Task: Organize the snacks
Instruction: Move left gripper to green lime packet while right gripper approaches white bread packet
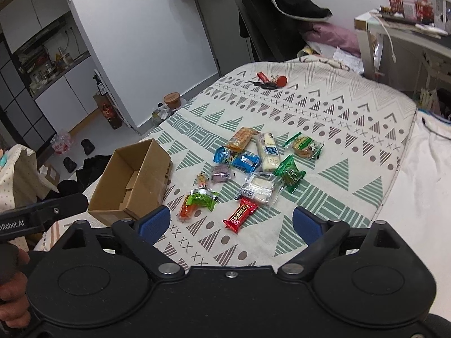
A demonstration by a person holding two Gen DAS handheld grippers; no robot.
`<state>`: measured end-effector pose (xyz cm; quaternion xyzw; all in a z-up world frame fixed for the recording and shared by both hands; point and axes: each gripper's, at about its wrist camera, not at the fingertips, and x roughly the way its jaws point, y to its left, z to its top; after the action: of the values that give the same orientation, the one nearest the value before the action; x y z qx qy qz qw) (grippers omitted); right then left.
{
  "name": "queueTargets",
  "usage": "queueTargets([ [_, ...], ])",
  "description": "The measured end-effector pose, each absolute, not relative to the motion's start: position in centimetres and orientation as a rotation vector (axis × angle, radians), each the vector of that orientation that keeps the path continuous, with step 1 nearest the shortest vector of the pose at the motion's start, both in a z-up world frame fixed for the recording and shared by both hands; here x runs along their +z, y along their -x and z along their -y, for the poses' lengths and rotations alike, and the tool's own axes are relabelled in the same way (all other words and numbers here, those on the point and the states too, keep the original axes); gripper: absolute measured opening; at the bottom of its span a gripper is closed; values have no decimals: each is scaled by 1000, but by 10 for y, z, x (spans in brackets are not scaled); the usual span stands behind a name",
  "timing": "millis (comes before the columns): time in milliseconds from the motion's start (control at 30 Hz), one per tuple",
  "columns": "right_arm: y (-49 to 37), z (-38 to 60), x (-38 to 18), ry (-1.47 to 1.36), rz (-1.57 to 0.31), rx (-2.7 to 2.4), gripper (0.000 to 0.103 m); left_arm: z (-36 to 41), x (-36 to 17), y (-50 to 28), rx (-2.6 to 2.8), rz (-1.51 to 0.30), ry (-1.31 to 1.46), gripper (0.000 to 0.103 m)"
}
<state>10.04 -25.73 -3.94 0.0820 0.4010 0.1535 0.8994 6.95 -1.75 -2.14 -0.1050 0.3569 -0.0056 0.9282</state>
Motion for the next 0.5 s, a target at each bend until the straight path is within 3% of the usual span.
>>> queueTargets([
  [267,-129,262,-67,-236,-876,331,86,27,-40,-96,-28,-741,208,95],
  [500,-157,265,-92,-293,-914,350,73,31,-60,-122,-32,-776,221,80],
])
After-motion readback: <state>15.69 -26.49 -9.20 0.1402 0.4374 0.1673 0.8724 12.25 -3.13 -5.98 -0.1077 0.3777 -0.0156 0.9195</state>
